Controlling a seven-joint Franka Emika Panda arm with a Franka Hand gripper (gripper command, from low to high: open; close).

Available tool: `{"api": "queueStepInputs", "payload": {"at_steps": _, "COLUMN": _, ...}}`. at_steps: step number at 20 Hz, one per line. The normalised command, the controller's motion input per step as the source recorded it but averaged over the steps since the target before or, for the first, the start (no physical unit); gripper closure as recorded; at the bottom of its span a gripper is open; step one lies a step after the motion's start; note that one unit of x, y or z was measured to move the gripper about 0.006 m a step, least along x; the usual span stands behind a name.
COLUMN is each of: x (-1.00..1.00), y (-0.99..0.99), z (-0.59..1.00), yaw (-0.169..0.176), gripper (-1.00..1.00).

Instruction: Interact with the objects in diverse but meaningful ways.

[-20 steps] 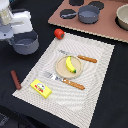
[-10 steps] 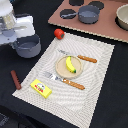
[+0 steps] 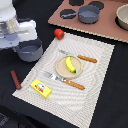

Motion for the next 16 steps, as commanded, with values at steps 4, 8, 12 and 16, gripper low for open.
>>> {"api": "queueStepInputs", "payload": {"at_steps": 4, "x": 0.36, "y": -0.01, "z": 0.57, "yaw": 0.0, "gripper": -1.0}}
{"api": "queueStepInputs", "payload": {"at_steps": 8, "x": 0.41, "y": 0.0, "z": 0.91, "yaw": -0.02, "gripper": -1.0}}
{"api": "queueStepInputs", "payload": {"at_steps": 12, "x": 0.33, "y": -0.04, "z": 1.0, "yaw": -0.029, "gripper": -1.0}}
{"api": "queueStepInputs", "payload": {"at_steps": 16, "x": 0.59, "y": -0.03, "z": 0.94, "yaw": -0.047, "gripper": -1.0}}
